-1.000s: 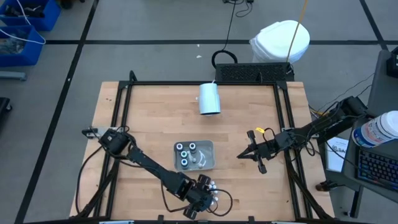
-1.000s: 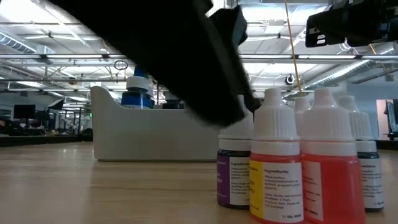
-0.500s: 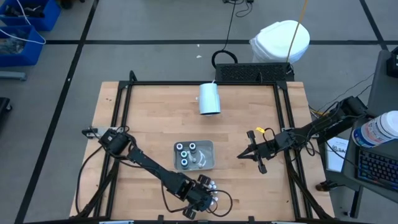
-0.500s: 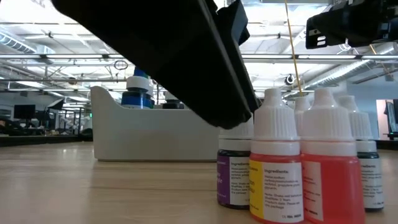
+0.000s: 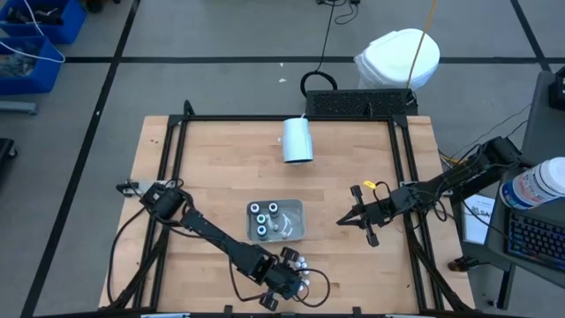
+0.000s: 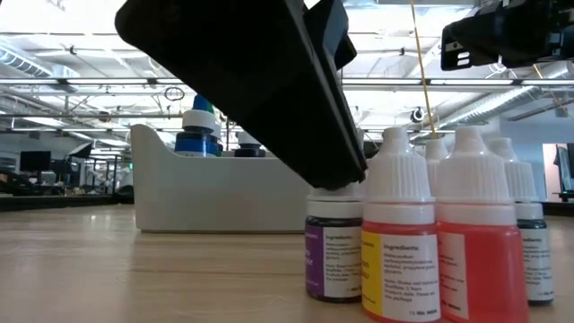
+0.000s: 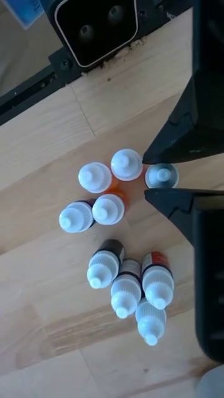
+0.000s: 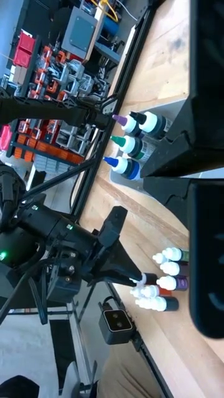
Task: Pick & Place food coloring
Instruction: Put the small purple food coloring bottle into the gray bin
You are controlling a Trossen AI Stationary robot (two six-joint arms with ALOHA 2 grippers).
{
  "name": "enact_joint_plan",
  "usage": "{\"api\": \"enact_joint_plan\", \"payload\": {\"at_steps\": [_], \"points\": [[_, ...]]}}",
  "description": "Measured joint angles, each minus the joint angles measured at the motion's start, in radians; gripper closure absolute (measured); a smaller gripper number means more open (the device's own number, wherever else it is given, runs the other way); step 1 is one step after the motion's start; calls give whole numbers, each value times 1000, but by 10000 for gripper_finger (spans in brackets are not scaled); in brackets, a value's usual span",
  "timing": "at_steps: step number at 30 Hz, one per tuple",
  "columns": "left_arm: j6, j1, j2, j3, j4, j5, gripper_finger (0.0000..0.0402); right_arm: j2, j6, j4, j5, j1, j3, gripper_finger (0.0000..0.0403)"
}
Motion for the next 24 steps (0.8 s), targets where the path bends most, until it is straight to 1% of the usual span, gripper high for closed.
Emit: {"api": "enact_joint_plan", "payload": {"at_steps": [6, 9, 12, 14, 17, 19, 24], "points": [[1, 0, -31, 2, -36, -5, 339, 0, 0, 0, 0, 0, 0, 403], [0, -3, -70, 48, -132, -44, 337, 0, 0, 0, 0, 0, 0, 403], [-7, -15, -104, 144, -317, -129, 340, 0, 1, 2, 0, 0, 0, 403], [-31, -21, -124, 214, -448, -215, 343, 0, 1, 6, 0, 0, 0, 403], [-75, -18, -159, 281, -578, -338, 342, 0, 6, 8, 0, 0, 0, 403], [-94, -8, -183, 282, -597, -386, 342, 0, 20, 8, 0, 0, 0, 403], [-110, 33, -206, 194, -587, -397, 342, 0, 28, 13, -3, 0, 0, 403]]}}
